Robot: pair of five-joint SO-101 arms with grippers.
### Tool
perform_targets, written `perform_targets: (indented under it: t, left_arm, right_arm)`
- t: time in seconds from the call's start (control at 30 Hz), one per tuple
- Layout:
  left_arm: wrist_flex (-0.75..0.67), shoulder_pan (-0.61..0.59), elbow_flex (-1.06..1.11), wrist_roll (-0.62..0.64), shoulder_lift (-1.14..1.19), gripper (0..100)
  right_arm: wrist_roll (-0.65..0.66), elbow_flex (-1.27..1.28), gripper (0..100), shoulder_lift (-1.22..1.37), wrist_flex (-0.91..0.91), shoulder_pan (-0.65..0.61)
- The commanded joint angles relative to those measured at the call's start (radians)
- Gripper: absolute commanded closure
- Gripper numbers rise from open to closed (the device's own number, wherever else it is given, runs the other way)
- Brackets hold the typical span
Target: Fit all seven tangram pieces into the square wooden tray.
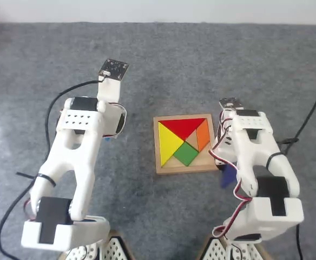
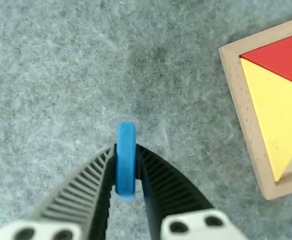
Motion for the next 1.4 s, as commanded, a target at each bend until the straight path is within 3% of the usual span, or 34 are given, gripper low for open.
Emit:
perform_targets:
  t: [0.0, 0.3, 0.57, 0.8, 1.17, 1.37]
  left_arm:
    - [-0.015, -0.009, -0.004, -0.006, -0.057, 99]
    - [-0.015, -0.009, -0.004, -0.008, -0.057, 99]
    - [-0.017, -0.009, -0.005, -0.008, -0.057, 99]
    - [-0.017, -0.009, -0.005, -0.008, -0.057, 99]
    - [-0.017, -0.009, -0.004, -0.008, -0.057, 99]
    - [-0.015, -0.009, -0.004, -0.008, -0.057, 99]
  right_arm:
    - [0.005, 0.029, 82.4, 0.007, 0.018, 0.051]
    - [0.002, 0.034, 81.8, -0.007, -0.001, 0.133]
    - [-0.031, 0.175, 81.5, -0.269, -0.012, 0.131]
    - [-0.009, 0.333, 66.3, -0.337, -0.077, 0.091]
    - [0.002, 0.345, 93.6, -0.335, -0.122, 0.09]
    - [0.003, 0.275, 95.8, -0.335, -0.119, 0.09]
